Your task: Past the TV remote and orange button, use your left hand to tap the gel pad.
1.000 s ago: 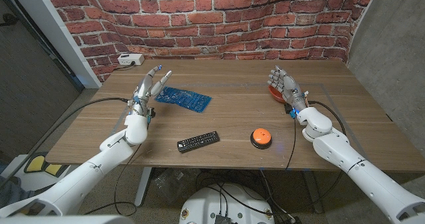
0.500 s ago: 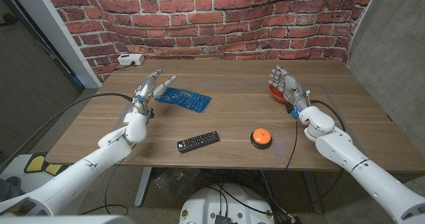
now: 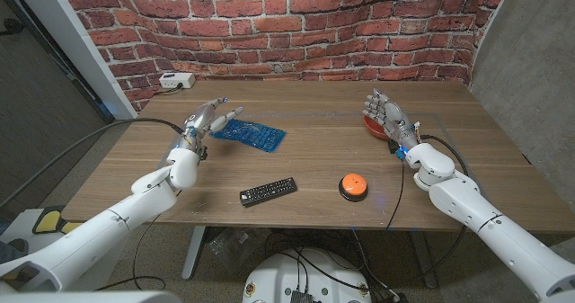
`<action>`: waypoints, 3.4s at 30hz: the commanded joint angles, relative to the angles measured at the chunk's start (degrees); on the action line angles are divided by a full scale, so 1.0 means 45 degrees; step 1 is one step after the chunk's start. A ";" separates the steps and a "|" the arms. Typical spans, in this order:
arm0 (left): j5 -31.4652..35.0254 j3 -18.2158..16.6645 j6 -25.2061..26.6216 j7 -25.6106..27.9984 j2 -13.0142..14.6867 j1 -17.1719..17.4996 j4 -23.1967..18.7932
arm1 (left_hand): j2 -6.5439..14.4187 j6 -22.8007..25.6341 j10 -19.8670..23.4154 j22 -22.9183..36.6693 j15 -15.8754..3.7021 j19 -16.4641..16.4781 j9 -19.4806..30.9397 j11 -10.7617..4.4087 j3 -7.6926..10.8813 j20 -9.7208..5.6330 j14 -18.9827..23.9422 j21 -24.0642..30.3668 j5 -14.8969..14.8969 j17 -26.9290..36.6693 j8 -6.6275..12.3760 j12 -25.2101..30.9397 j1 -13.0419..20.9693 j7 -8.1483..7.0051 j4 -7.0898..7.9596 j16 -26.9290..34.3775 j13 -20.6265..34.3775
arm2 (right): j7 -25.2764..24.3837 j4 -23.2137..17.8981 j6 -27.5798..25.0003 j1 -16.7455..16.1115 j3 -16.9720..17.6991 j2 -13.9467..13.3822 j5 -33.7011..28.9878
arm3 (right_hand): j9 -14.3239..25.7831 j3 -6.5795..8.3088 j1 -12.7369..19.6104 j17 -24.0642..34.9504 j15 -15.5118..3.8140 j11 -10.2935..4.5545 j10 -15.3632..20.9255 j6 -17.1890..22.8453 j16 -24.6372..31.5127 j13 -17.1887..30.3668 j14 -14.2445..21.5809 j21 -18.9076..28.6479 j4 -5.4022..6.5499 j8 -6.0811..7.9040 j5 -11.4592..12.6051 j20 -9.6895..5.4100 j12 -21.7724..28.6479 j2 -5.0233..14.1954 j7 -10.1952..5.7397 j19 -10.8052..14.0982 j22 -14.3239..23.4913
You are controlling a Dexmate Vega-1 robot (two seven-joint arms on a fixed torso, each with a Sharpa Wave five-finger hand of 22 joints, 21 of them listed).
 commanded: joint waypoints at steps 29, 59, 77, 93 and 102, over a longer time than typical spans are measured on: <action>-0.0112 0.1330 0.1594 -0.2363 0.0359 -0.1247 0.0424 | -0.0074 0.0552 0.0495 0.0023 -0.0173 0.0552 0.0038 -0.0053 -0.0126 -0.0273 0.0543 0.0130 0.0047 0.0034 0.0000 -0.0012 0.0109 0.0043 0.0028 -0.0007 0.0022 | 0.0327 0.0797 -0.0325 0.0803 -0.0453 0.0391 -0.0108 | 0.0019 0.0097 0.0086 0.0034 -0.0068 0.0027 0.0434 0.0396 0.0034 0.0017 0.0384 0.0089 -0.0099 0.0160 0.0059 -0.0104 -0.0007 0.0075 0.0102 0.0435 0.0036; 0.0455 0.2308 0.2309 -0.3527 0.0371 -0.1952 0.0582 | -0.0053 0.0767 0.0704 0.0017 -0.0027 0.0921 0.0044 0.0047 -0.0175 -0.0336 0.0811 0.0179 0.0030 0.0041 -0.0081 -0.0067 0.0124 0.0138 0.0078 0.0009 0.0030 | 0.0461 0.0889 -0.0596 0.0956 -0.0493 0.0361 -0.0064 | 0.0018 0.0102 0.0039 0.0045 -0.0020 0.0034 0.0440 0.0408 -0.0003 0.0014 0.0379 0.0049 -0.0094 0.0127 0.0056 -0.0081 -0.0066 0.0086 0.0098 0.0426 0.0036; 0.1864 0.3008 0.3751 -0.3959 0.0416 -0.2291 0.0283 | -0.0086 0.0836 0.0727 0.0017 -0.0120 0.0949 0.0048 -0.0111 -0.0244 -0.0294 0.0840 0.0122 0.0016 0.0046 -0.0154 -0.0139 0.0083 0.0023 0.0128 -0.0037 0.0035 | 0.0445 0.0849 -0.0736 0.1034 -0.0579 0.0377 -0.0125 | 0.0017 0.0112 0.0027 0.0046 -0.0009 0.0020 0.0473 0.0425 -0.0013 0.0015 0.0389 0.0035 -0.0100 0.0117 0.0057 -0.0063 -0.0083 0.0094 0.0096 0.0434 0.0037; 0.1141 0.2869 0.3016 -0.4044 0.0175 -0.2287 0.0822 | -0.0095 0.0889 0.0725 0.0019 -0.0152 0.1033 0.0052 -0.0181 -0.0288 -0.0335 0.0902 0.0119 0.0008 0.0048 -0.0188 -0.0185 0.0041 -0.0028 0.0169 -0.0040 0.0038 | 0.0312 0.0669 -0.0911 0.0979 -0.0603 0.0345 -0.0145 | 0.0018 0.0119 0.0014 0.0048 -0.0012 0.0022 0.0487 0.0427 -0.0022 0.0016 0.0392 0.0024 -0.0103 0.0105 0.0057 -0.0068 -0.0103 0.0099 0.0089 0.0444 0.0038; 0.0944 0.3059 0.2836 -0.4214 -0.0025 -0.2361 0.1150 | -0.0091 0.0940 0.0748 0.0019 -0.0148 0.1051 0.0053 -0.0135 -0.0302 -0.0342 0.0910 0.0109 0.0006 0.0049 -0.0193 -0.0194 0.0030 -0.0031 0.0184 -0.0050 0.0039 | 0.0293 0.0489 -0.0970 0.0878 -0.0581 0.0230 -0.0155 | 0.0018 0.0120 0.0002 0.0049 -0.0012 0.0024 0.0491 0.0452 -0.0025 0.0017 0.0394 0.0018 -0.0103 0.0109 0.0056 -0.0065 -0.0116 0.0099 0.0096 0.0447 0.0038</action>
